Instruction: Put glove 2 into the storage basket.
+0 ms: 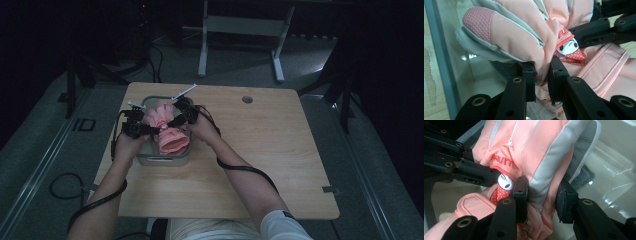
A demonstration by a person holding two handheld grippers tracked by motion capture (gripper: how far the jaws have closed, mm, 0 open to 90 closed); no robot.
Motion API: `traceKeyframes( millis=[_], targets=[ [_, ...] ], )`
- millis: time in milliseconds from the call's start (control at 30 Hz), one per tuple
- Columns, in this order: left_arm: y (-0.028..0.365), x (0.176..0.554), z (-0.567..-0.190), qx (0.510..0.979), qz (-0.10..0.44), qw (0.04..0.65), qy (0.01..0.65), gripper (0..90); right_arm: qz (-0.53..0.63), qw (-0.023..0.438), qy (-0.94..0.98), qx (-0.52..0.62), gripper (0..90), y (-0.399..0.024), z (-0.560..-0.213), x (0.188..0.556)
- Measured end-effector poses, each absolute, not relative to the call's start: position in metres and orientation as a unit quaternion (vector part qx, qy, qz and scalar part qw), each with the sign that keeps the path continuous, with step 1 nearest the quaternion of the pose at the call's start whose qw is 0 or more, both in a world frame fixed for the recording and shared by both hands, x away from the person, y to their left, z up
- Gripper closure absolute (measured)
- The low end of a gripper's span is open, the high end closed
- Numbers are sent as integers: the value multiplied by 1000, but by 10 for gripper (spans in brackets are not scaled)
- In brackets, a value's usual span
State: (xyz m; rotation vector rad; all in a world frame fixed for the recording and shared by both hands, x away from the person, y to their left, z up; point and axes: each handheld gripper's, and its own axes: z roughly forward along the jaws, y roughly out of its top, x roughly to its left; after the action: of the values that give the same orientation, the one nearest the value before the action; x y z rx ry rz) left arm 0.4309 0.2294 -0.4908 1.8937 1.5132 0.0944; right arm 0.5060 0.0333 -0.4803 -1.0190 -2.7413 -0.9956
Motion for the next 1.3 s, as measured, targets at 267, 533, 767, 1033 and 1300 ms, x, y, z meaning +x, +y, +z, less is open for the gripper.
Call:
traceKeyframes(
  millis=[267,533,767,1033,1300],
  targets=[
    [234,433,-498,726,30,351,590,769,-313,3,-890,-332,660,38,-483,507],
    [234,433,-497,730,24,348,587,762,-315,20,-884,-344,659,31,-482,513],
    [234,435,-494,742,31,331,583,757,-315,0,-884,-347,702,27,-479,513],
    [228,433,-483,745,73,320,581,559,-317,0,-882,-347,670,26,-476,512],
    [228,425,-461,739,116,331,576,339,-354,18,-869,-344,555,21,-459,509]
  ],
)
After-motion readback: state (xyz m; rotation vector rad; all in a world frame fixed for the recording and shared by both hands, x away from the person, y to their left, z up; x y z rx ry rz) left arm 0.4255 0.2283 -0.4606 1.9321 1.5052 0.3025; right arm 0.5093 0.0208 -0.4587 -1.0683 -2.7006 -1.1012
